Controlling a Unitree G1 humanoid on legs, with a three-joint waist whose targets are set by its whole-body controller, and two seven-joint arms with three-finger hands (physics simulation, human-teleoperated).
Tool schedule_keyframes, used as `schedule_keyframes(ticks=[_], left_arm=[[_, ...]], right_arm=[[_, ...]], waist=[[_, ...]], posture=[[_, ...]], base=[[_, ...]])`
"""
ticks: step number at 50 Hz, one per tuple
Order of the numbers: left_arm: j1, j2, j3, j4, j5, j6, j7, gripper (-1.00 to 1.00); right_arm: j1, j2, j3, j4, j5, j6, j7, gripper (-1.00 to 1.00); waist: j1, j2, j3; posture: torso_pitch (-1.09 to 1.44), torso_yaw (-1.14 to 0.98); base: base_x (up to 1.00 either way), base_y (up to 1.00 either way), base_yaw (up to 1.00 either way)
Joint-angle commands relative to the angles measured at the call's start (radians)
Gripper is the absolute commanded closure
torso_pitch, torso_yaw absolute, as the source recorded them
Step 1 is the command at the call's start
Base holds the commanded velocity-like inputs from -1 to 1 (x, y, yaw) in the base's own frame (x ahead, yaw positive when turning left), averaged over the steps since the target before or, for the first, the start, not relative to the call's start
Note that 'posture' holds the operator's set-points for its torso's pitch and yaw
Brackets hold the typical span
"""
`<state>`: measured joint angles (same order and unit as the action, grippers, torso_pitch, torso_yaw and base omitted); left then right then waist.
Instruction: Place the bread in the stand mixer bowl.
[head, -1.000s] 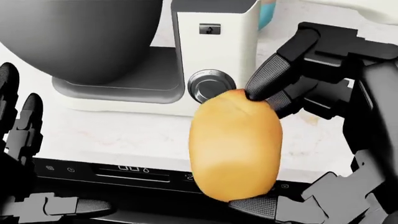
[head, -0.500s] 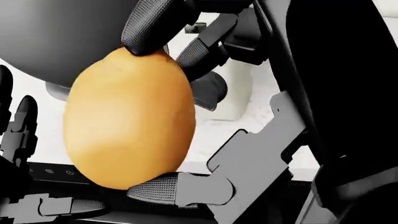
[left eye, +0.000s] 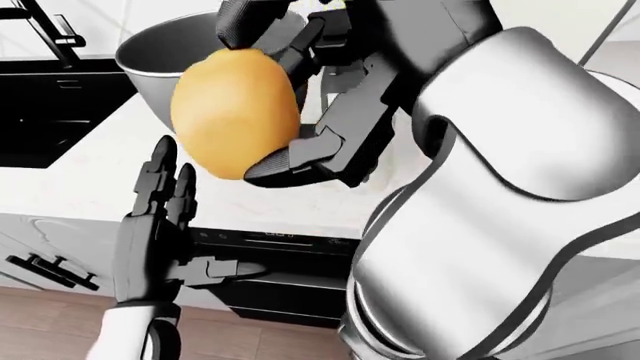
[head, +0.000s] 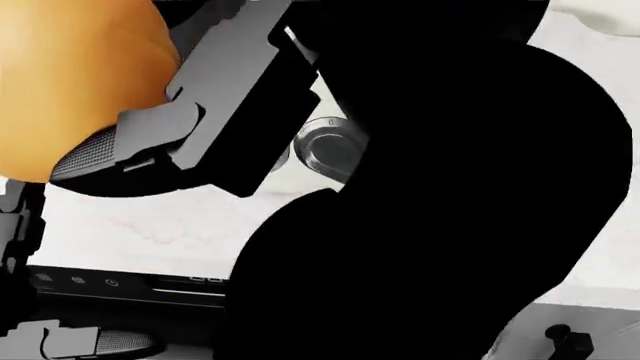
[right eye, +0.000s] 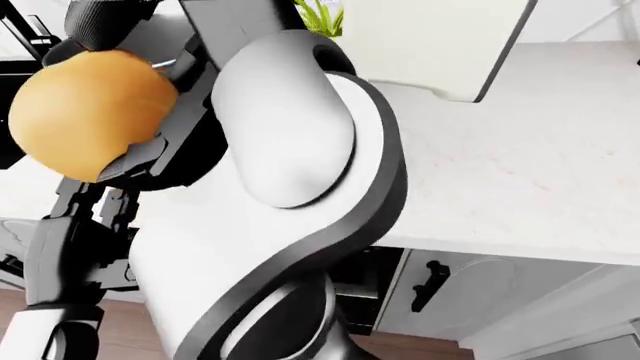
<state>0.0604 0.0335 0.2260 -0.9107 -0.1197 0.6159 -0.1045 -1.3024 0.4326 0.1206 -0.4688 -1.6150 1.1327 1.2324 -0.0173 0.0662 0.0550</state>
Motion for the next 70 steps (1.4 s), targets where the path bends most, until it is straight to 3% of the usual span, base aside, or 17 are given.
schedule_keyframes(ticks=[1,15,25,32,43,50,60,70], left_arm=[[-0.017,0.006,0.018,-0.04,0.0,-0.031,0.013,-1.0],[-0.034,0.016,0.063,-0.068,-0.027,0.001,0.02,-1.0],[-0.038,0.021,0.076,-0.065,-0.038,0.002,0.024,-1.0],[-0.036,0.023,0.089,-0.068,-0.048,0.004,0.023,-1.0],[-0.033,0.023,0.093,-0.073,-0.053,0.004,0.024,-1.0],[-0.032,0.024,0.097,-0.076,-0.057,0.005,0.023,-1.0],[-0.034,0.024,0.097,-0.066,-0.058,-0.001,0.023,-1.0],[-0.025,0.022,0.099,-0.071,-0.061,-0.005,0.02,-1.0]], right_arm=[[-0.042,-0.009,0.004,0.004,0.032,0.006,-0.027,1.0],[-0.137,-0.103,-0.01,0.1,0.252,0.074,-0.159,1.0],[-0.243,-0.221,-0.075,0.273,0.648,0.064,-0.435,1.0],[-0.263,-0.299,-0.085,0.398,0.921,0.017,-0.636,1.0],[-0.327,-0.392,-0.099,0.643,1.159,-0.105,-0.796,1.0],[-0.41,-0.448,-0.122,0.919,1.275,-0.267,-0.874,1.0],[-0.508,-0.485,-0.127,1.279,1.335,-0.492,-0.915,1.0],[-0.52,-0.468,-0.126,1.418,1.345,-0.592,-0.924,1.0]], waist=[[0.0,0.005,-0.02],[0.0,0.004,-0.018],[0.0,0.0,-0.019],[0.002,-0.006,-0.02],[0.005,-0.015,-0.02],[0.004,-0.018,-0.022],[0.003,-0.019,-0.022],[0.005,-0.02,-0.024]], posture=[[0.0,0.0],[0.0,0.0],[0.0,0.0],[0.0,0.0],[0.0,0.0],[0.0,0.0],[0.0,0.0],[0.0,0.0]], base=[[0.0,0.0,0.0],[0.0,0.0,0.0],[0.0,0.0,0.0],[0.0,0.0,0.0],[0.0,0.0,0.0],[0.0,0.0,0.0],[0.0,0.0,0.0],[0.0,0.0,0.0]])
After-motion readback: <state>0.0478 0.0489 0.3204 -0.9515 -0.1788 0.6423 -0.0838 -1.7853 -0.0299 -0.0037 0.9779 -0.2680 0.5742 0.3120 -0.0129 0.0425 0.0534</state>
